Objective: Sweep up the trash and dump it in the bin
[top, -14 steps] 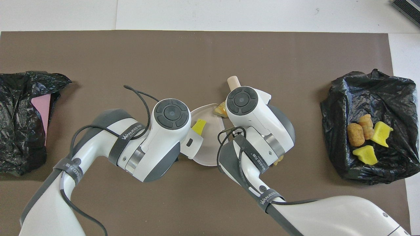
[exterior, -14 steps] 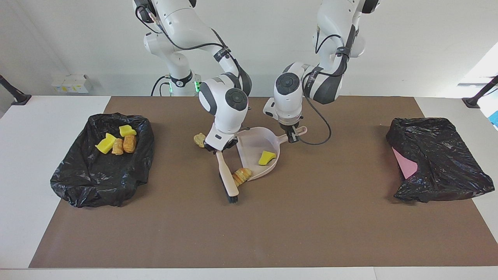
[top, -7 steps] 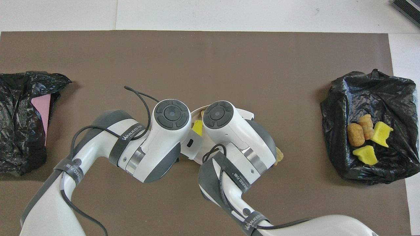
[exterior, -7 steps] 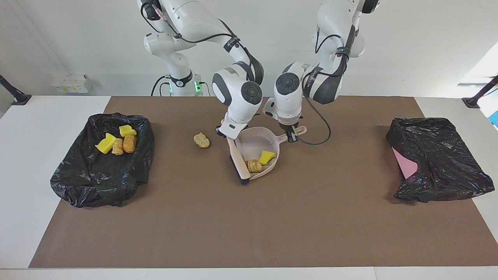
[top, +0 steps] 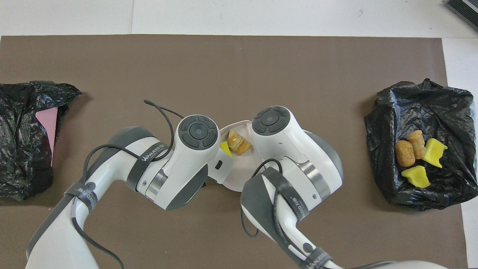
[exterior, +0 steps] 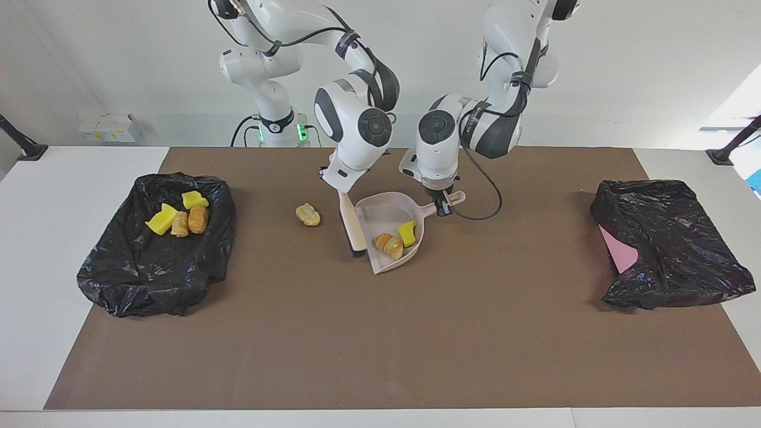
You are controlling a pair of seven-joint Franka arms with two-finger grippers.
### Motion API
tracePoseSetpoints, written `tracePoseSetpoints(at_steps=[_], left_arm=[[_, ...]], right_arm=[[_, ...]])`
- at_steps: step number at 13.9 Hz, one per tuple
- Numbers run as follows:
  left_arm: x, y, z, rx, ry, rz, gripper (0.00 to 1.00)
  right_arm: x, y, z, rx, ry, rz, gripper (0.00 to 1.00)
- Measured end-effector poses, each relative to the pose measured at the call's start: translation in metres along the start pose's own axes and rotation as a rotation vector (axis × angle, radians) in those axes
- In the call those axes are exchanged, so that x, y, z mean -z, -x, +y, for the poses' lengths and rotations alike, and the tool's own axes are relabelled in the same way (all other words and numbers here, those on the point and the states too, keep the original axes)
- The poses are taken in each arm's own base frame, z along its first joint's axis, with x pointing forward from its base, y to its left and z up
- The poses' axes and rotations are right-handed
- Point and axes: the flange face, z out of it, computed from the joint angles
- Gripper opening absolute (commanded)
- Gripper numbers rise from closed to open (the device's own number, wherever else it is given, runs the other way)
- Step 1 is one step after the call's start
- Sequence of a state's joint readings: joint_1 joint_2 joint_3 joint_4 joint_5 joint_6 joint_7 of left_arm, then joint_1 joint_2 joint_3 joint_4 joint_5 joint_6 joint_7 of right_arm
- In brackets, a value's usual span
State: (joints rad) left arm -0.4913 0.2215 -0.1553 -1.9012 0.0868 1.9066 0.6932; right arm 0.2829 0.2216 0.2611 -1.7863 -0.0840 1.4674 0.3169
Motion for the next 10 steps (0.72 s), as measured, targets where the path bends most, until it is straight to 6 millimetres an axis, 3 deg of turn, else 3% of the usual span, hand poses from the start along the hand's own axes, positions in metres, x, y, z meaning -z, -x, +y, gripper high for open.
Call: tracePoseSetpoints(at_steps=[2, 4, 8, 10], left_arm=[[0.000, -0.001, 0.001, -0.005, -0.001, 0.000, 0.00], [0.003, -0.001, 0.004, -0.013, -0.005, 0.003, 0.00], [0.005, -0.009, 0.029, -0.060, -0.046, 0.031, 0.00], [-0.005, -0.008, 0.042, -0.076, -0.074, 0.056, 0.00]], right_arm=[[0.002, 0.011, 0.034, -0.049, -0.003, -0.059, 0.00], [-0.014, 0.016, 0.058, -0.090, -0.010, -0.091, 0.00], [-0.083, 0.030, 0.065, -0.121, -0.021, -0.008, 0.00], [-0.091, 0.038, 0.075, -0.145, -0.029, 0.020, 0.00]])
